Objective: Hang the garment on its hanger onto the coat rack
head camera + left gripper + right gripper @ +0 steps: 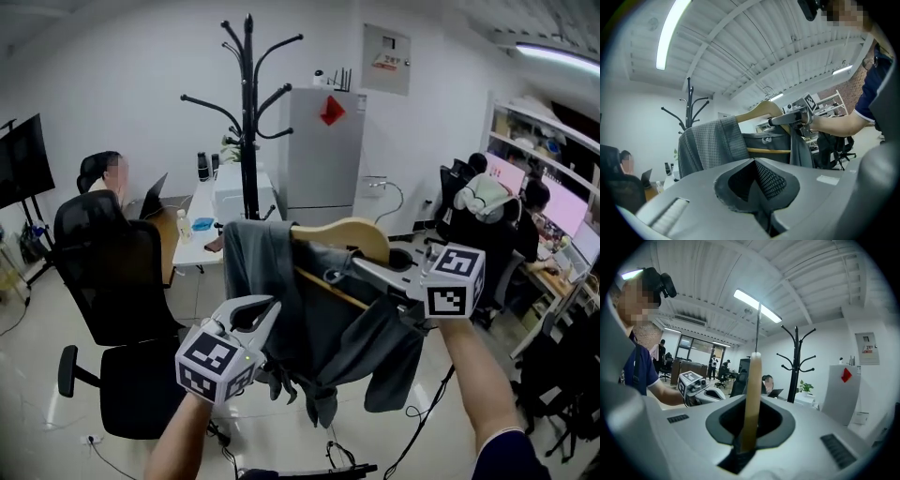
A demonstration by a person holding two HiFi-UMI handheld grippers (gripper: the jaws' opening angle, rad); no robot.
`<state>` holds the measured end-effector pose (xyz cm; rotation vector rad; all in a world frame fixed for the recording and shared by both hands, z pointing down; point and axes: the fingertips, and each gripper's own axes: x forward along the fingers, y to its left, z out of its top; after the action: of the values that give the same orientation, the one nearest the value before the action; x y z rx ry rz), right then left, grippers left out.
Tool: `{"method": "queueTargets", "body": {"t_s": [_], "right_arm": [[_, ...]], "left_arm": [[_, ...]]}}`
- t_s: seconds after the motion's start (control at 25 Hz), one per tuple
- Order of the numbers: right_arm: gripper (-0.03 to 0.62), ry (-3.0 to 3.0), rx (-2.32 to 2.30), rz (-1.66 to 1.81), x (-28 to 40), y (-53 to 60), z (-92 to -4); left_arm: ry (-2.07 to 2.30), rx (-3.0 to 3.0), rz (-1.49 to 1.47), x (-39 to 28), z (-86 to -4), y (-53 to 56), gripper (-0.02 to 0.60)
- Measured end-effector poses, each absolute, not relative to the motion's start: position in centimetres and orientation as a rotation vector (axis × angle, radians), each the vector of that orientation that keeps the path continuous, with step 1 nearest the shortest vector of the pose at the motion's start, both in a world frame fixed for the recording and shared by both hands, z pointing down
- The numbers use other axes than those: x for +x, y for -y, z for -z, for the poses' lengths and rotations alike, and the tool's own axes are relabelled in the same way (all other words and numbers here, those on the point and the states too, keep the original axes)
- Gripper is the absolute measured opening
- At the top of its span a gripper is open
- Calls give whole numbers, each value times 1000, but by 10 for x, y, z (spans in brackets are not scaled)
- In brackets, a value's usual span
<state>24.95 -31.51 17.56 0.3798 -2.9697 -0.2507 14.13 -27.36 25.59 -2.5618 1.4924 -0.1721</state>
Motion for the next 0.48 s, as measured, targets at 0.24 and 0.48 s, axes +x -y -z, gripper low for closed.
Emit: {"method": "queueTargets", "body": {"t_s": [0.24, 0.48], "right_arm": [[41, 3004, 312, 234, 203, 356, -172], [41, 3001, 283, 244, 149, 404, -168]], "left_arm": [[-1595, -2479, 198, 93, -247, 303, 2], [-1631, -2454, 174, 46, -241, 342, 2]]}}
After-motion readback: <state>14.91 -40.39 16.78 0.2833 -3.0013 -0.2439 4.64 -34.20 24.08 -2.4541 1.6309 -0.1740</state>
